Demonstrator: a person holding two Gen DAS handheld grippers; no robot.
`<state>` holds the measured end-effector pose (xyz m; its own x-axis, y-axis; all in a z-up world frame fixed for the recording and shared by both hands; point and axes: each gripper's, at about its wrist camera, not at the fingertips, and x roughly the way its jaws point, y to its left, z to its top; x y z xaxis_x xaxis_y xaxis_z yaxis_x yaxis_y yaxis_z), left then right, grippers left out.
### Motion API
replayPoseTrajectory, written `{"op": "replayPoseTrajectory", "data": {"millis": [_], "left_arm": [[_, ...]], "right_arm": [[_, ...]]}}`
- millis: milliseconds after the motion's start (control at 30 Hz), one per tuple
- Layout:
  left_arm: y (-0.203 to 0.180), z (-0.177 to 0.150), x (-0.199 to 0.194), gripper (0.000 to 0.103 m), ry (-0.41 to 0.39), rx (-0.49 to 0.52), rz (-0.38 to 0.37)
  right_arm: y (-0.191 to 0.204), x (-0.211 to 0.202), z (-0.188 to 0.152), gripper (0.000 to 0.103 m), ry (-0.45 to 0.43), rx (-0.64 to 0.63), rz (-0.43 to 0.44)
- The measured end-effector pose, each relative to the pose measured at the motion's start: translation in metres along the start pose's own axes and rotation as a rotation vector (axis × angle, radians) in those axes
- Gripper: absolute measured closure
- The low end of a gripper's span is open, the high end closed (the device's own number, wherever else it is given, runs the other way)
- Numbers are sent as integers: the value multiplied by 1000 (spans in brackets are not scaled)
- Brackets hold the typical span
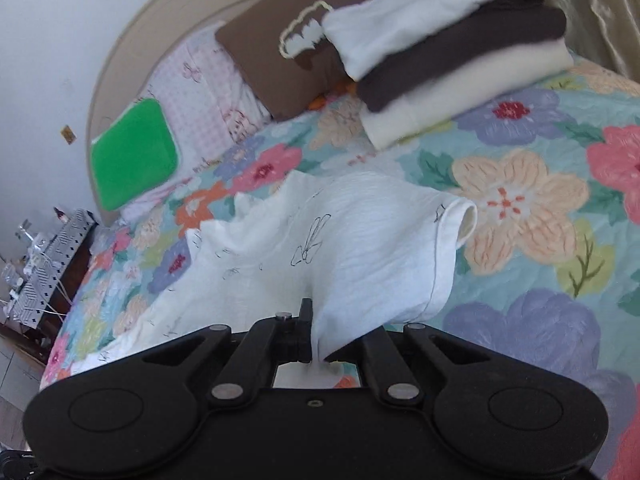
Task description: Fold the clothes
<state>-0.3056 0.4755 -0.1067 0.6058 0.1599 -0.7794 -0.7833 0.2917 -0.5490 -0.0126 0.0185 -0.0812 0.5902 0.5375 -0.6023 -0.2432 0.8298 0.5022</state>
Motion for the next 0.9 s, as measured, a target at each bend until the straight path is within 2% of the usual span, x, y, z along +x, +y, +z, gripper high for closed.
{"op": "replayPoseTrajectory", "data": {"millis": [33, 67, 100, 200, 233, 267, 300, 333, 367, 400, 433, 467, 500, 567, 600, 633, 667, 700, 733, 900], "left_arm": [[1, 0, -1, 97, 1, -9, 0], [0, -1, -1, 90, 4, -9, 0], [0, -3, -1, 81, 5, -6, -1], [-2, -7, 3, 67, 21, -3, -3], [-4, -7, 4, 63, 21, -6, -11], [-5, -6, 5, 50, 20, -14, -28], [-6, -7, 7, 34, 18, -28, -50], [-8, -8, 9, 26, 13, -40, -70], [-11, -9, 12, 13, 8, -41, -84], [-16, -10, 15, 11, 4, -22, -83], [-22, -10, 17, 12, -6, 10, -66], [-29, -10, 19, 21, -17, 45, -46], [-33, -10, 19, 51, -31, 76, -25], [-40, -5, 20, 80, -52, 133, 26], [-40, -3, 21, 85, -58, 144, 30], [-41, -1, 21, 86, -64, 151, 32], [-41, -1, 20, 89, -70, 158, 30], [-43, -2, 19, 90, -77, 175, 33], [-45, -4, 17, 91, -83, 195, 38], [-64, -10, -10, 98, -193, 327, 32]], "right_arm": [[-3, 1, 1, 98, -1, 23, 3], [-7, 0, 1, 93, -5, 49, 7], [-10, 1, 1, 93, -9, 78, 16], [-23, 5, -3, 86, 21, 188, 42], [-29, 8, -4, 76, 43, 231, 47], [-35, 11, -7, 57, 63, 281, 54], [-40, 15, -9, 49, 83, 333, 63], [-47, 20, -14, 37, 117, 397, 90], [-53, 27, -19, 31, 158, 466, 128], [-59, 34, -25, 29, 199, 536, 165], [-61, 39, -28, 27, 211, 575, 181], [-62, 43, -31, 28, 209, 598, 185], [-62, 47, -33, 28, 207, 622, 189], [-54, 50, -27, 28, 159, 568, 173], [-46, 53, -23, 31, 144, 502, 163], [-39, 56, -18, 46, 129, 436, 154], [-32, 55, -16, 80, 128, 380, 166], [-24, 53, -15, 92, 134, 330, 190], [-17, 48, -15, 95, 121, 291, 207], [-3, 5, -2, 97, 11, 193, 249]]}}
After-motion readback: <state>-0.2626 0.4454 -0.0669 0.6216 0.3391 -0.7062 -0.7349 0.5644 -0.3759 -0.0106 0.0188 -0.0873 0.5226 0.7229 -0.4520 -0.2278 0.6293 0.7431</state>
